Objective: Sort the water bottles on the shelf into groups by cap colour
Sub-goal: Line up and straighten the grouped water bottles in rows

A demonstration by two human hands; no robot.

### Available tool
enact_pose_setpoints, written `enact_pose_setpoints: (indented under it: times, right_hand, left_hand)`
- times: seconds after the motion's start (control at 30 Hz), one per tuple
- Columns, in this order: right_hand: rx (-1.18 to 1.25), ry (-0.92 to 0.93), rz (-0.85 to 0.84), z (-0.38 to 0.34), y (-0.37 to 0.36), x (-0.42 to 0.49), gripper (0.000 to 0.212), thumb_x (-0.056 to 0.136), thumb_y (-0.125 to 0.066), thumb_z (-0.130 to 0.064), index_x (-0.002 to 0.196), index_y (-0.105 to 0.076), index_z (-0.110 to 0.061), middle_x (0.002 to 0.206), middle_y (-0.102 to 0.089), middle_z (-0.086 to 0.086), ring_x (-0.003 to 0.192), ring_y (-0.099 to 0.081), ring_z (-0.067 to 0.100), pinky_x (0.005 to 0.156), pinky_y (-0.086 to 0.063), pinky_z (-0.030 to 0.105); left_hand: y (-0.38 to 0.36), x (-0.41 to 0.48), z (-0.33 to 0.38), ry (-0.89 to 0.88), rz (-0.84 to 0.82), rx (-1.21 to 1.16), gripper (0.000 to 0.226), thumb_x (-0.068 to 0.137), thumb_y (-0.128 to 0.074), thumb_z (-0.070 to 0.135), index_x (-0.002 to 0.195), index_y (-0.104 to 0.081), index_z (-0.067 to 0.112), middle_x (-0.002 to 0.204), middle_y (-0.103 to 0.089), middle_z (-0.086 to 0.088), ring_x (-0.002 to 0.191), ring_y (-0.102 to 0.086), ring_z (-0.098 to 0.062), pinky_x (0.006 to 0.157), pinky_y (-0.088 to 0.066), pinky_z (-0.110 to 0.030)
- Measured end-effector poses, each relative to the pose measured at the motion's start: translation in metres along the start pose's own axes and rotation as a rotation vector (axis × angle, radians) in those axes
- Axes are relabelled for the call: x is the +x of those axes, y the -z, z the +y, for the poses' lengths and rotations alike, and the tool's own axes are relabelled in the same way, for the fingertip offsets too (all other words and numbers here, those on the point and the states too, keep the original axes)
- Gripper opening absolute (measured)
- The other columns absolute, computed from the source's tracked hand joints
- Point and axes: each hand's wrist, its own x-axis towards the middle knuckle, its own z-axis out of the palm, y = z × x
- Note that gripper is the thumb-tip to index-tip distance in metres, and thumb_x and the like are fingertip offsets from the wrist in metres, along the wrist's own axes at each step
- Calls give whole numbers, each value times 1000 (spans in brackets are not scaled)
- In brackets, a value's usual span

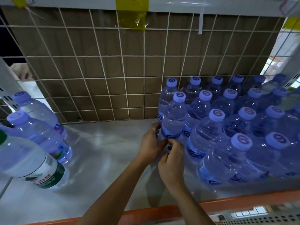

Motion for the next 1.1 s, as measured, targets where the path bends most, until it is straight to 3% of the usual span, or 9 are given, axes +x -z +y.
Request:
enact_pose_setpoints:
  times: [0.13, 0.27, 0.37, 0.47, 0.53, 0.67, 0.73, 0.87, 1.1]
  right_hand:
    - [50, 120, -146, -12, -12, 1, 33, 87, -57, -5, 118, -49, -15, 113, -51, -3, 106, -50, 7, 82, -38, 4]
    - [55, 297, -305, -55, -47, 5, 35, 87, -61, -11, 121, -51, -12, 120, -55, 4, 111, -53, 15, 94, -45, 21]
    - [121, 400, -508, -102, -80, 5, 46, 85, -64, -16, 127, -47, -12, 125, -52, 5, 115, -50, 17, 94, -41, 22]
    - [211, 459, -630, -145, -114, 6, 60, 80, -70, -15, 133, -43, -11, 131, -50, 7, 120, -47, 18, 99, -40, 27]
    - [284, 489, -704, -167, -132, 7, 66, 74, -74, -9, 132, -44, -7, 131, -51, 10, 119, -48, 16, 98, -39, 25]
    - [461, 466, -904, -192, -152, 7, 58, 71, -66, 12, 115, -44, -18, 111, -56, -1, 92, -53, -18, 81, -40, 6]
    - [486, 421, -953, -194, -156, 8, 63, 69, -70, 2, 121, -42, -20, 118, -52, -5, 103, -52, -7, 88, -41, 14]
    - [471, 431, -944, -199, -154, 17, 89, 66, -76, -10, 143, -31, -14, 140, -45, 7, 126, -47, 20, 106, -40, 37]
    - [161, 804, -622, -245, -146, 26, 58, 70, -78, -40, 112, -57, -7, 107, -60, 9, 94, -54, 21, 80, -40, 25]
  left_hand:
    - [37, -28, 1, -112, 217, 229, 41, 88, -61, 17, 127, -51, 20, 127, -53, 1, 113, -54, -13, 92, -43, -18]
    - [98, -74, -3, -289, 668, 370, 30, 85, -63, 4, 114, -61, 12, 114, -58, -5, 104, -55, -12, 90, -46, -18]
    - [129, -111, -21, -356, 1009, 407, 14, 83, -61, 7, 97, -58, 9, 95, -58, -10, 90, -52, -13, 84, -42, -13]
    - [142, -142, -36, -266, 1258, 350, 22, 77, -63, 17, 88, -44, 13, 92, -45, -5, 88, -42, -12, 82, -35, -9]
    - [150, -153, -48, -78, 1370, 220, 40, 70, -67, 29, 97, -41, 16, 103, -39, -4, 98, -43, -20, 90, -32, -11]
    - [172, -155, -71, 211, 1202, 80, 81, 61, -75, 49, 127, -37, 20, 124, -48, -5, 116, -48, -22, 96, -41, -33]
    - [180, -156, -75, 218, 1088, 45, 63, 64, -78, 45, 117, -49, 28, 109, -62, 6, 100, -61, -15, 82, -51, -35]
    - [190, -162, -81, 214, 1177, 135, 50, 71, -80, 30, 112, -56, 14, 96, -63, 4, 88, -63, -20, 70, -47, -32]
    - [215, -167, -93, 281, 1243, 154, 61, 74, -76, 32, 124, -49, 11, 111, -59, -10, 102, -55, -29, 79, -45, -38]
